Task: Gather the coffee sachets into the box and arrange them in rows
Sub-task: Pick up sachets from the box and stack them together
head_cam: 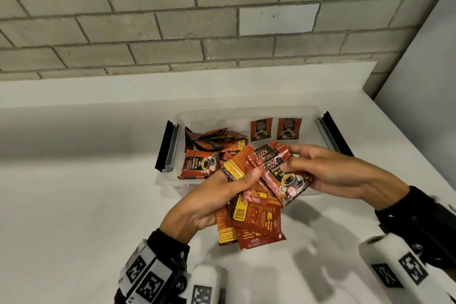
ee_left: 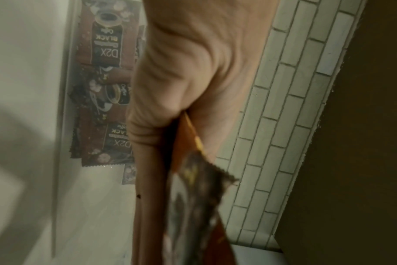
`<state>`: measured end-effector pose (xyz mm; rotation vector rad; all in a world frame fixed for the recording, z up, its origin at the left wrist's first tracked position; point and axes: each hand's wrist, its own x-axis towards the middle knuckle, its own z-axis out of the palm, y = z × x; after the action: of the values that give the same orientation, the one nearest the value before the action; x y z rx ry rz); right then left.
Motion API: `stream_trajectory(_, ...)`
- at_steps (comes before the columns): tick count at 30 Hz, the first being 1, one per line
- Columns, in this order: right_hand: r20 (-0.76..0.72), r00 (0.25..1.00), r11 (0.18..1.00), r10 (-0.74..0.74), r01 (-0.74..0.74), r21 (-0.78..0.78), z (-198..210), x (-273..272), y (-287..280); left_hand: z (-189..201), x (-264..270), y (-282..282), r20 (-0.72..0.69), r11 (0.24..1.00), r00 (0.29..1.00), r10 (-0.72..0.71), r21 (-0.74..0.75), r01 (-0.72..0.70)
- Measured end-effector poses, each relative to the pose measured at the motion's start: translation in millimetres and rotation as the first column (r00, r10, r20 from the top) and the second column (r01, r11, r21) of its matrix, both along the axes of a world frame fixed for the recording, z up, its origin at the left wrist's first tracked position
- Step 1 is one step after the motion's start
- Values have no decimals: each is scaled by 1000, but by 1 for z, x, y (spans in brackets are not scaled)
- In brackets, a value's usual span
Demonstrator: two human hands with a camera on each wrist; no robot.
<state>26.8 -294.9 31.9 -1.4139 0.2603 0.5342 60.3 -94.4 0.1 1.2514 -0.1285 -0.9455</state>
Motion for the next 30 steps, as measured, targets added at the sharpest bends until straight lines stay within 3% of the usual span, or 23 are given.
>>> stream_trajectory(3,-30,998,998,59,-60,-23,-1,-2,1,0,1,0,-13,1000,1000,4,16,-4)
stream_trajectory(8,-15,999,999,-47,47,8,2,-2,-3,0,1,12,-83,993,992,-90,-85,83)
stream_trajectory(11,-17,996,996,-86,86,25,3,-4,-5,-2,0,17,-33,979,988,-148,-142,142)
stream_trajectory(19,-42,997,998,-59,60,25,3,-8,-4,-5,0,5,158,995,983,91,29,-96)
stream_trajectory(23,-7,994,993,-113,113,19,0,-8,-5,-6,1,3,188,974,957,222,-7,-225)
stream_trajectory(30,21,980,980,-195,194,51,-2,-8,-3,-2,1,4,163,970,957,238,-96,-225)
